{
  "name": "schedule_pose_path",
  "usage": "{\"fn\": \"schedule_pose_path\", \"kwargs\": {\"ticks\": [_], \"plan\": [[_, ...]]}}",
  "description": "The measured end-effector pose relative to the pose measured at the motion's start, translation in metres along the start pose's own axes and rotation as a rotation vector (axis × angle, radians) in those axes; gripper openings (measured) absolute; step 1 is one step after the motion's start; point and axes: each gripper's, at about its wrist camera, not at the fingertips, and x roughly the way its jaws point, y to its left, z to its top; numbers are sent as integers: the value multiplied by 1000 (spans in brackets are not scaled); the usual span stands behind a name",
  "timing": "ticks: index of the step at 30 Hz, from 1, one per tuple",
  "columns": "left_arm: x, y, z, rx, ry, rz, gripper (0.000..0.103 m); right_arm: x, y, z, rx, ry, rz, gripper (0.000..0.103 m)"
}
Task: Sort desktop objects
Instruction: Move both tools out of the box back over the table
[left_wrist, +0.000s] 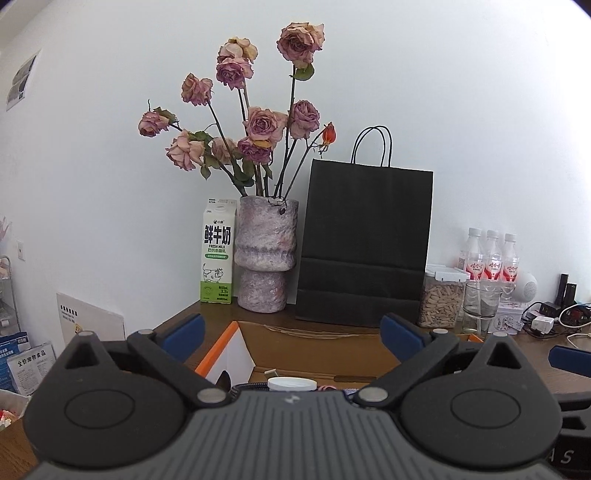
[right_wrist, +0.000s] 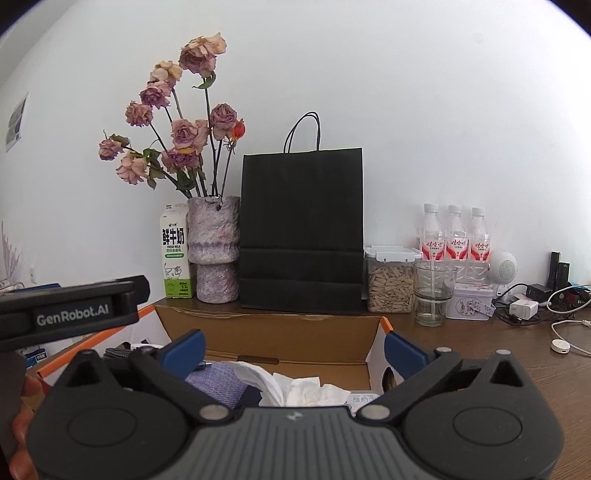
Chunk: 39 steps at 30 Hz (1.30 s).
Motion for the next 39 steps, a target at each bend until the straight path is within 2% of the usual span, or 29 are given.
{"fn": "schedule_pose_path", "kwargs": {"ticks": [12,24,31,39], "plan": [[-1,-2,-6,27,17,-14,103,-6,0,-2,3,1,-5,103],[-10,4,-13,35,-13,-34,103,-11,6,-10,-21,1,9,103],[-23,13,-19,25,-53,-1,103,-28,10,-18,-54,-39,-12,103],[-43,22,-25,40,-66,22,103,-47,6,-30,-62,-32,-44,103]]}}
